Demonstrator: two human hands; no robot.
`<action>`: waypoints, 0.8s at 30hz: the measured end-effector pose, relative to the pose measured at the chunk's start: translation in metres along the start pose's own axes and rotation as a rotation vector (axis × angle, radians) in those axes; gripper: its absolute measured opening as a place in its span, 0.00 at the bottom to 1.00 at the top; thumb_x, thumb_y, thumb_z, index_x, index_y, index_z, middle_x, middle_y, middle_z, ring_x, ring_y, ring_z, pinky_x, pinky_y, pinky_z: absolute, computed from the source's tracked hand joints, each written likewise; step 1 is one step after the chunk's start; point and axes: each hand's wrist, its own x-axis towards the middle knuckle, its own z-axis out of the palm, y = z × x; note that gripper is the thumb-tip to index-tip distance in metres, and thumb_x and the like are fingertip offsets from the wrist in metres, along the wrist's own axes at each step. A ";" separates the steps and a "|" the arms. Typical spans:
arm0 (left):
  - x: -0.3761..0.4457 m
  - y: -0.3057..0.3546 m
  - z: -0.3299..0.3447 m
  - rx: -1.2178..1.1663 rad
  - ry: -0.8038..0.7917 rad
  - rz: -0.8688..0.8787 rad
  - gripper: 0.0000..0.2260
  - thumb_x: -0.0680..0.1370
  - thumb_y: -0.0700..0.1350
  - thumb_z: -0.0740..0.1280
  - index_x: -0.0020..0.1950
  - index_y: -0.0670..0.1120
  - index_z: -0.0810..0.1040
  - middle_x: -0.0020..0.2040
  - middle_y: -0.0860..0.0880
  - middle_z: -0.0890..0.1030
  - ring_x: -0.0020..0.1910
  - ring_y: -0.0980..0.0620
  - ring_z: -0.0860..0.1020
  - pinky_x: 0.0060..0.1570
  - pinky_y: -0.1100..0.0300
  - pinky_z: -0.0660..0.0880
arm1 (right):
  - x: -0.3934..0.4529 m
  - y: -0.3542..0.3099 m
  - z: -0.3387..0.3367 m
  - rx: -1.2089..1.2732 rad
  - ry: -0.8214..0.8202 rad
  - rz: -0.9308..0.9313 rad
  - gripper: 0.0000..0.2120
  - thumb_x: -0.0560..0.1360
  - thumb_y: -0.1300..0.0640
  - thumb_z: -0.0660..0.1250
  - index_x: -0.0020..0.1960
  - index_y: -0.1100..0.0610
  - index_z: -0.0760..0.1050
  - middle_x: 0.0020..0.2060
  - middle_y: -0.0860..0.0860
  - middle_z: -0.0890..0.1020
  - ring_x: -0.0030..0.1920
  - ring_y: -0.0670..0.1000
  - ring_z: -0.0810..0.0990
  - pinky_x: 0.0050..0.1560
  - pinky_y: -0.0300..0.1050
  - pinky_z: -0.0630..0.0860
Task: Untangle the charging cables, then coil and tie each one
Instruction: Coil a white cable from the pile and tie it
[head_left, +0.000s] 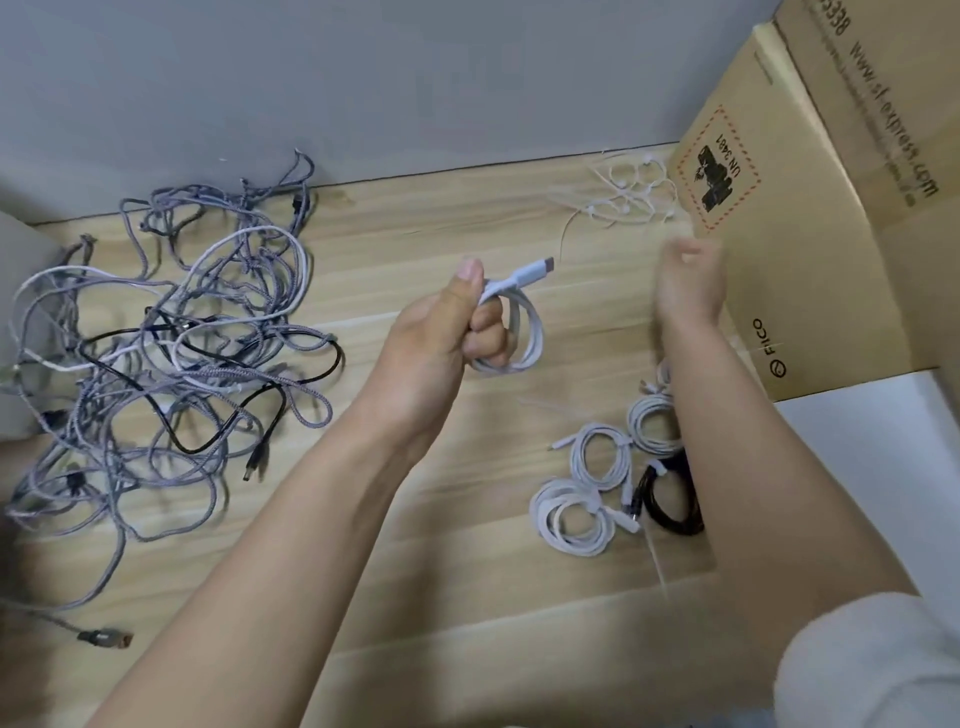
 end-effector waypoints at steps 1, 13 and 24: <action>0.001 0.000 -0.001 -0.003 0.013 -0.006 0.19 0.82 0.49 0.53 0.30 0.51 0.65 0.24 0.57 0.61 0.28 0.53 0.60 0.36 0.61 0.63 | 0.011 0.010 0.004 -0.055 0.020 0.066 0.19 0.80 0.48 0.55 0.66 0.59 0.64 0.61 0.55 0.75 0.63 0.57 0.73 0.53 0.44 0.66; -0.010 0.000 -0.018 -0.026 0.042 -0.003 0.14 0.73 0.56 0.56 0.33 0.48 0.61 0.24 0.56 0.61 0.30 0.51 0.62 0.35 0.64 0.66 | 0.020 0.025 0.023 -0.185 0.067 0.012 0.12 0.79 0.55 0.58 0.54 0.59 0.76 0.56 0.56 0.79 0.52 0.56 0.77 0.50 0.45 0.70; -0.074 0.005 -0.030 -0.131 0.122 0.007 0.17 0.74 0.58 0.56 0.29 0.50 0.63 0.23 0.55 0.61 0.28 0.55 0.62 0.32 0.61 0.72 | -0.222 -0.045 -0.047 0.746 -0.656 -0.108 0.05 0.69 0.64 0.68 0.35 0.58 0.80 0.23 0.50 0.78 0.22 0.46 0.74 0.25 0.36 0.70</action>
